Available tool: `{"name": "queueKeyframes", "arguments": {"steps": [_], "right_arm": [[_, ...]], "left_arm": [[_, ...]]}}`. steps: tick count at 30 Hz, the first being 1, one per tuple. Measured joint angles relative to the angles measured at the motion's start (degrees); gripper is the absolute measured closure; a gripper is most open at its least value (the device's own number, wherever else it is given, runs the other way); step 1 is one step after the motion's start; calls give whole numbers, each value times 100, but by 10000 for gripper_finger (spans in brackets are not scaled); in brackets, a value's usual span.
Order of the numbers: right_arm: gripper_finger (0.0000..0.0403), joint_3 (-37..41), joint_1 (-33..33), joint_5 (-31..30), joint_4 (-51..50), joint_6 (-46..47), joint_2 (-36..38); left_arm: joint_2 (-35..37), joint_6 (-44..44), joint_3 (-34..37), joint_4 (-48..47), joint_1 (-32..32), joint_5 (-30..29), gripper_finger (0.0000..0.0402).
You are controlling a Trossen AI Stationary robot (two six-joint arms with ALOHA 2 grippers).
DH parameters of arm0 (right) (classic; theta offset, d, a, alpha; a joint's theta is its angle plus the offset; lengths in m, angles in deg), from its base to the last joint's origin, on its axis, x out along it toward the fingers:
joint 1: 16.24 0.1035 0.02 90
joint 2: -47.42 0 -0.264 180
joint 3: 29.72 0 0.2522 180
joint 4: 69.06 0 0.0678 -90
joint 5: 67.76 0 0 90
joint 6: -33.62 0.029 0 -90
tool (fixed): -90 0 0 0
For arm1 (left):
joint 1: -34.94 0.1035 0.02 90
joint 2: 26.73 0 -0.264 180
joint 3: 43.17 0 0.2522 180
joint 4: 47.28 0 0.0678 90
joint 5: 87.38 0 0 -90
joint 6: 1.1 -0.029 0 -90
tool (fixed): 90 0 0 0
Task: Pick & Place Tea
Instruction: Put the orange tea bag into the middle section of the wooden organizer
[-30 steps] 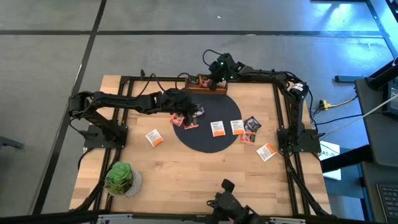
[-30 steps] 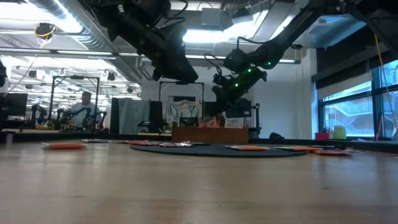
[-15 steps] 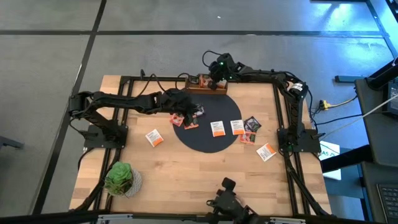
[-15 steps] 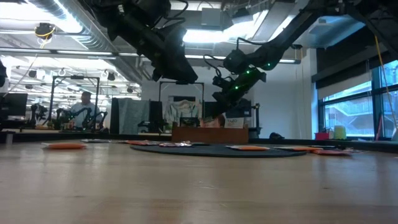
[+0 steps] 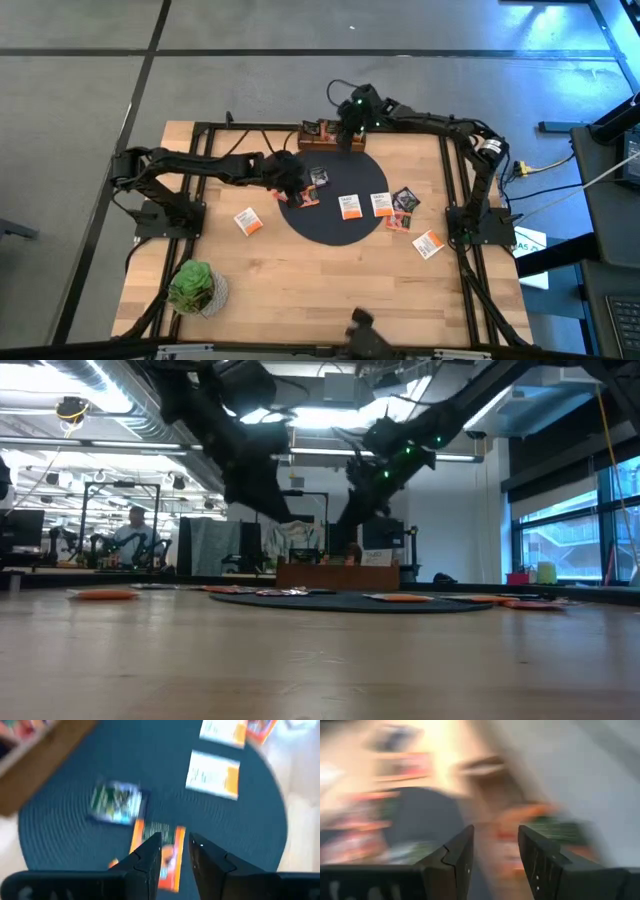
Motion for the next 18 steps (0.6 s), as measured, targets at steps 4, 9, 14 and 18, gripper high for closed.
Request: {"name": "queueKeyframes", "arguments": {"steps": [4, 9, 14, 18], "right_arm": [[249, 0, 383, 1484, -366, 734, 2], [248, 4, 1036, 1390, -521, 1413, -146], [248, 2, 1473, 690, -884, 2050, -180], [248, 2, 1621, 624, -1153, 2625, -180]], "left_arm": [[-103, 278, -8, -196, -143, -290, 306], [-500, 627, -9, -233, -310, -395, 306], [-1128, 1045, 0, -341, -488, -391, 306], [-1504, 1335, -1, -297, -572, -321, 306]]}}
